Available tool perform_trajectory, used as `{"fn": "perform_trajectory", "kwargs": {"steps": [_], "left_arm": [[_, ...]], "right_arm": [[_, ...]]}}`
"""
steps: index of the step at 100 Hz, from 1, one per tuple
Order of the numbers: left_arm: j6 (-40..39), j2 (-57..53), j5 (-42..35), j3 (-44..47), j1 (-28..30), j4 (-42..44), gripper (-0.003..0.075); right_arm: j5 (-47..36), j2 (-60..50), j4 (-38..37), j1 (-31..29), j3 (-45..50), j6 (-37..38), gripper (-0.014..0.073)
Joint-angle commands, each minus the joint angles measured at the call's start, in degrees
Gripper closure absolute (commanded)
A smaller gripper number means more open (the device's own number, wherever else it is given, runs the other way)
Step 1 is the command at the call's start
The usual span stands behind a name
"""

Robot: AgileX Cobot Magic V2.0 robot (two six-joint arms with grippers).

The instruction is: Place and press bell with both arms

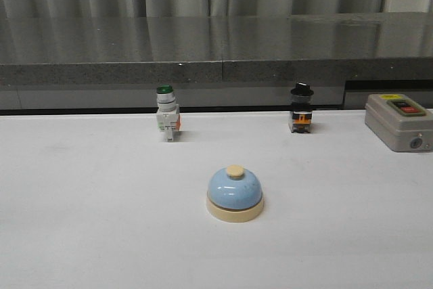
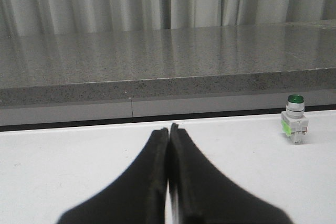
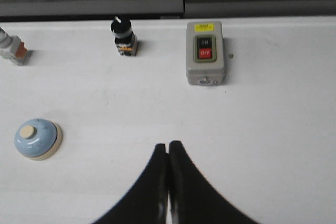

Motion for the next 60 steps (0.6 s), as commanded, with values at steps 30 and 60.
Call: {"fn": "perform_trajectory", "kwargs": {"steps": [30,60], "left_arm": [[-0.69,-1.68,-5.17,2.49,-0.01,0.00,0.0740],[-0.69,-1.68,-5.17,2.49,-0.01,0.00,0.0740]], "right_arm": [[-2.94,16.15,9.01,4.42,-2.20,-4.80,0.0654],[-8.97,31.77,9.01,15.18,-7.34,-4.80,0.0654]]}}
